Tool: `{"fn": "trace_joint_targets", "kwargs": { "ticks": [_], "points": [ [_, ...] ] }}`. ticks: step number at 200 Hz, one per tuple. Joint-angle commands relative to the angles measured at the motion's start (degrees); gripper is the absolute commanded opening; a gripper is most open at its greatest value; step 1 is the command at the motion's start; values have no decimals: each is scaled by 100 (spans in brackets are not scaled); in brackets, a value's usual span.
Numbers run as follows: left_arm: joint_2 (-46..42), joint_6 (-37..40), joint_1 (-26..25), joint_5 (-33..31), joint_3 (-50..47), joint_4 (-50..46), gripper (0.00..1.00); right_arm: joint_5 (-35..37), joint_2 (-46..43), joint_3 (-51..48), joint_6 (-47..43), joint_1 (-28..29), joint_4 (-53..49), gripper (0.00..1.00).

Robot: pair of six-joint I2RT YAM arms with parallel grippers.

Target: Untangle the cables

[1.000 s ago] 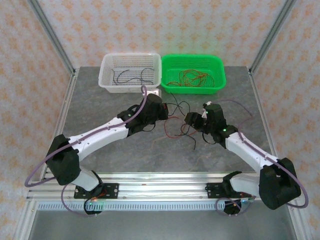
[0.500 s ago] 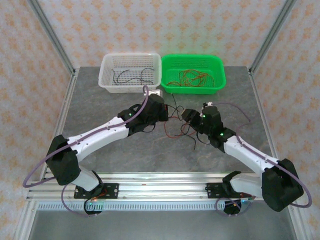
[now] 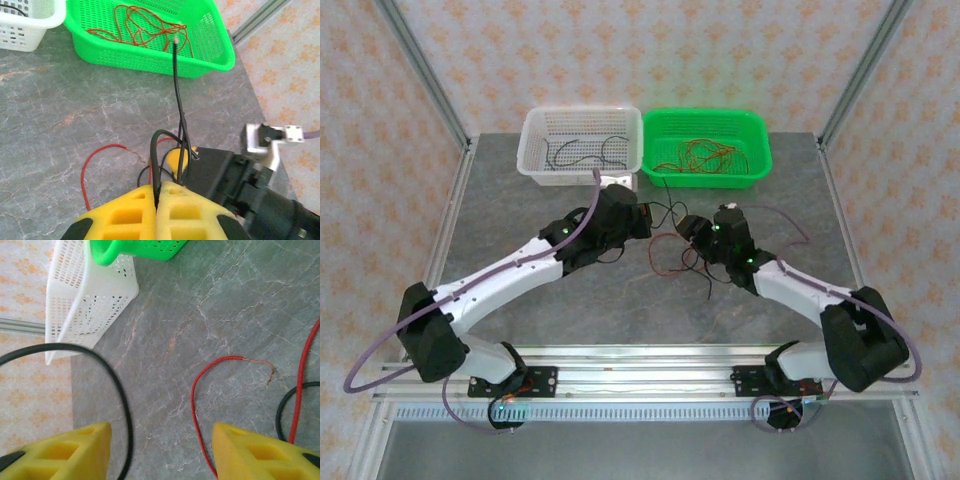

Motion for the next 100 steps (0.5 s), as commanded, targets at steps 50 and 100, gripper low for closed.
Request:
{"fn": "trace_joint_targets", "kwargs": {
  "ticks": [50,100],
  "points": [
    [-752,-50,-70,-142,80,-292,0,85,1234,929,-1178,-175,7,22],
    [-1142,346,-62,-840,770,-1067,0,685,924,578,-1666,-818,-525,24]
  ]
}}
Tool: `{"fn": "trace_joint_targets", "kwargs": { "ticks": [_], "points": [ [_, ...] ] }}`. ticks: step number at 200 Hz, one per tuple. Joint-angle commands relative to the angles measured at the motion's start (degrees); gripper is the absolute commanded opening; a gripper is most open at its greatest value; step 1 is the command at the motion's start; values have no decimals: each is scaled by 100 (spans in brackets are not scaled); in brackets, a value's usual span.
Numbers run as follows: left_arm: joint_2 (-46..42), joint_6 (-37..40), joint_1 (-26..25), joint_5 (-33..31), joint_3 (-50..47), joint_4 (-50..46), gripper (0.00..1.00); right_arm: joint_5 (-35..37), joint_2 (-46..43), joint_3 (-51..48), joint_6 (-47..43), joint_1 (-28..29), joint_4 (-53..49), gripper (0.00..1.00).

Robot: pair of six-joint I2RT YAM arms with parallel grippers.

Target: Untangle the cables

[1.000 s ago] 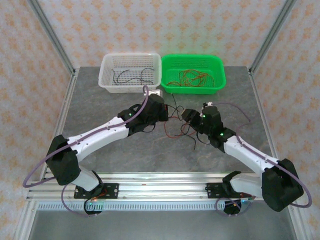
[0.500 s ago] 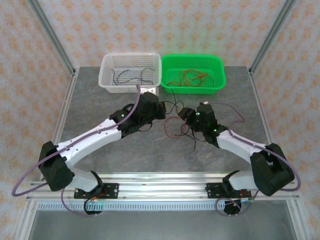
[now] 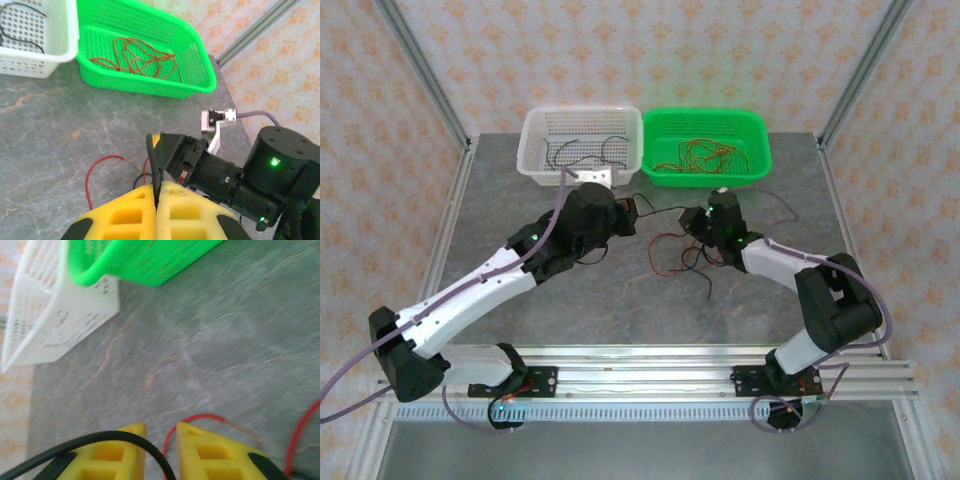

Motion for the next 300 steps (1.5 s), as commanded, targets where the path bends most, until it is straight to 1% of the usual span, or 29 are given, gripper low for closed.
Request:
{"fn": "trace_joint_targets", "kwargs": {
  "ticks": [1,22,38,42,60,78,93,108,129,174,199,227,283,300],
  "points": [
    [-282,275,-25,-526,523,-448,0,637,-252,-196,-435,-332,-523,24],
    [-295,433,-10,-783,782,-666,0,788,-505,-325,-620,-496,-723,29],
    [-261,475,14,-933,972,-770,0,917,-678,-373,-726,-552,-889,31],
    [-248,634,25,-964,1033,-795,0,952,-723,-382,-747,-565,-923,32],
    [-143,817,88,-1125,1344,-928,0,1051,-904,-440,-807,-609,-1067,33],
    [63,1040,222,-1396,1794,-1106,0,1066,-1125,-513,-867,-640,-1172,39],
    [295,1243,449,-1597,2161,-1188,0,1047,-1341,-557,-955,-642,-1286,45],
    [532,1435,773,-1611,2468,-1112,0,1004,-1587,-621,-1059,-644,-1394,50],
    [918,1675,1185,-1661,2963,-1010,0,901,-1982,-705,-1189,-640,-1571,55],
    [1718,2121,1674,-1812,4178,-928,0,423,-2749,-940,-1128,-642,-1719,55],
    [2069,2171,1992,-1877,4536,-837,0,90,-3004,-1135,-916,-642,-1589,55],
    [2424,2266,2287,-1854,4671,-467,0,80,-3250,-1244,-832,-644,-1681,55],
    [3290,2695,2628,-1711,4512,1131,0,270,-3705,-1525,-694,-642,-1909,55],
    [3607,2764,2712,-1617,4589,1423,0,284,-3841,-1655,-609,-641,-1952,55]
  ]
}}
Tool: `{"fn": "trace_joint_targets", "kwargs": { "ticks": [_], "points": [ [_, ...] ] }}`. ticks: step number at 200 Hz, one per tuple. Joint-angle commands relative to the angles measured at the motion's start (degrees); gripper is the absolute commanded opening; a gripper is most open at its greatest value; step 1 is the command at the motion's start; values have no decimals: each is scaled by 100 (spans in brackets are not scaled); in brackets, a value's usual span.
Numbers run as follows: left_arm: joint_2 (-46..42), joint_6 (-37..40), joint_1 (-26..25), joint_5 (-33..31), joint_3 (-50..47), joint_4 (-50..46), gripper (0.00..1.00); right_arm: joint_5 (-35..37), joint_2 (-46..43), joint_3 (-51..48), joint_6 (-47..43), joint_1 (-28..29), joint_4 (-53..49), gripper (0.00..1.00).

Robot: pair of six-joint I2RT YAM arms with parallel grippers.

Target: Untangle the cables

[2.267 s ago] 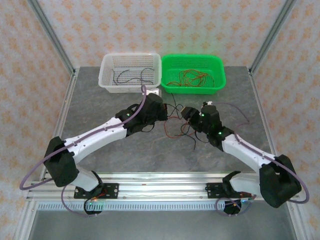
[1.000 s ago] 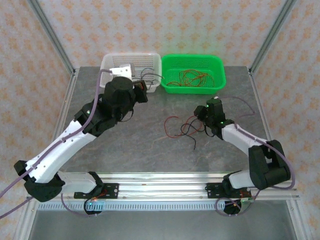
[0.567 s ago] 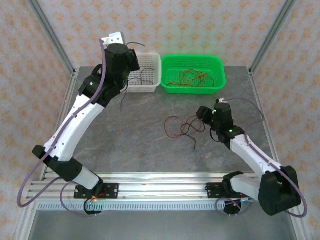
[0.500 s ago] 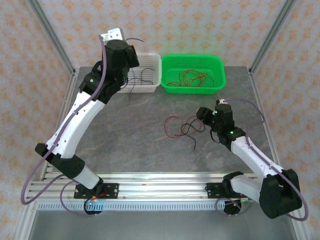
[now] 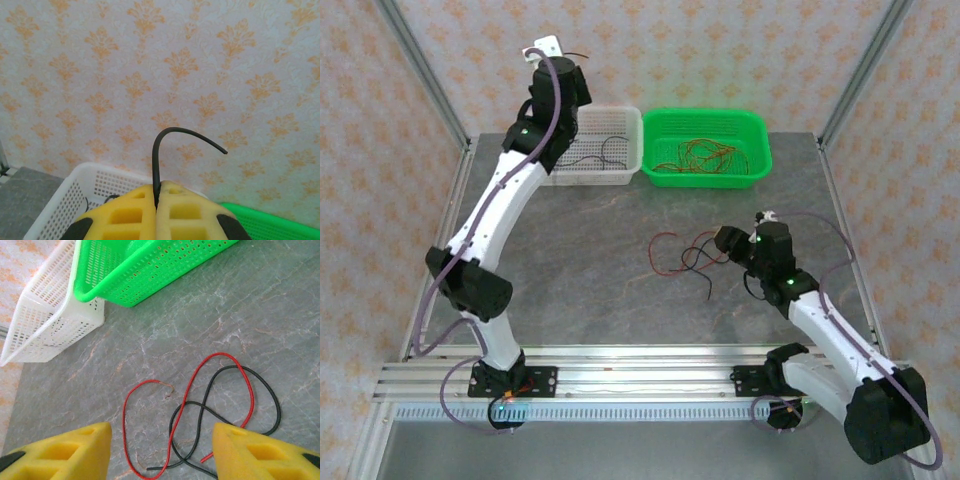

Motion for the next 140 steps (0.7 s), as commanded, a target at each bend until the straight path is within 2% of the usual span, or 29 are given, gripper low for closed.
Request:
{"fn": "trace_joint_targets", "kwargs": {
  "ticks": [1,24,53,140],
  "points": [
    [344,288,122,67,93,845,0,120,-222,-183,183,-20,-156,55],
    [753,319,182,153,526,747,0,138,-439,-251,260,-21,-272,55],
    [750,502,191,140,812,848,0,219,-662,-187,297,-19,-446,55],
    [1327,821,397,65,437,1762,0,291,-943,-310,334,-21,-675,55]
  ]
}}
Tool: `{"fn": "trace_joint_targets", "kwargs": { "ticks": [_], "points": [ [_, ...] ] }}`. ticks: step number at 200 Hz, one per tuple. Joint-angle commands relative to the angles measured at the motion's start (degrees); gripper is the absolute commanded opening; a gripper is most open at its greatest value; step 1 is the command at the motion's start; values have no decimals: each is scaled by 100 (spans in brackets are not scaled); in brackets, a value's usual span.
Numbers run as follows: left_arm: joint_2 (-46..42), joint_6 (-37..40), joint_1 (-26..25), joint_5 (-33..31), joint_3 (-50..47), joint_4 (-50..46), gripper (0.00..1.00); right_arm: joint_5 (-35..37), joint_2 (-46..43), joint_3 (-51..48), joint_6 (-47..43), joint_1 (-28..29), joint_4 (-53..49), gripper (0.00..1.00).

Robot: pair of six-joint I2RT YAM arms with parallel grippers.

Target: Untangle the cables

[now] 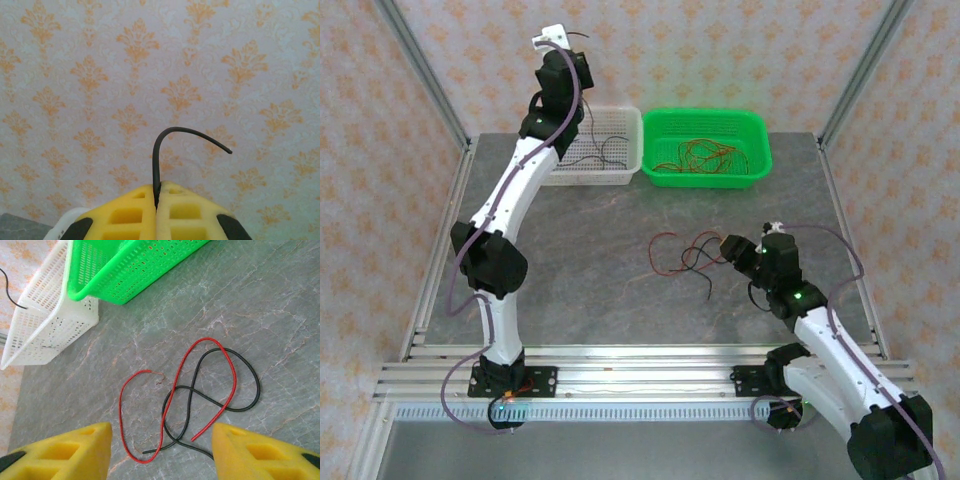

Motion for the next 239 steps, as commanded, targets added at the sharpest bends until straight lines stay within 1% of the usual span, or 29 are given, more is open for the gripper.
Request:
{"fn": "trace_joint_targets", "kwargs": {
  "ticks": [1,38,86,116,136,151,158,181,199,219,239],
  "points": [
    [294,144,80,-36,-202,475,0,164,-168,-78,64,-19,-118,55],
    [476,-163,107,143,-1119,893,0,171,-331,-234,110,-24,-164,55],
    [478,-800,107,389,-2454,1086,0,46,-321,-299,146,-18,-218,55],
    [544,-1137,105,721,-2863,982,0,-5,-246,-260,146,-25,-297,55],
    [688,-1207,103,850,-2888,834,1,-50,-246,-272,167,-25,-280,55],
    [820,-1194,107,866,-2754,611,6,-70,-245,-264,166,-24,-293,55],
    [872,-1198,107,827,-2666,480,10,-76,-246,-257,164,-23,-299,55],
    [1048,-1223,107,613,-2231,-81,36,-43,-246,-221,181,-14,-346,55],
    [1190,-1279,114,426,-1813,-619,50,33,-220,-147,181,-8,-455,55],
    [1251,-1379,116,243,-1503,-1041,56,98,-173,-54,173,3,-587,54],
    [1189,-1443,125,290,-1372,-1250,59,195,-108,16,203,50,-706,54]
  ]
}}
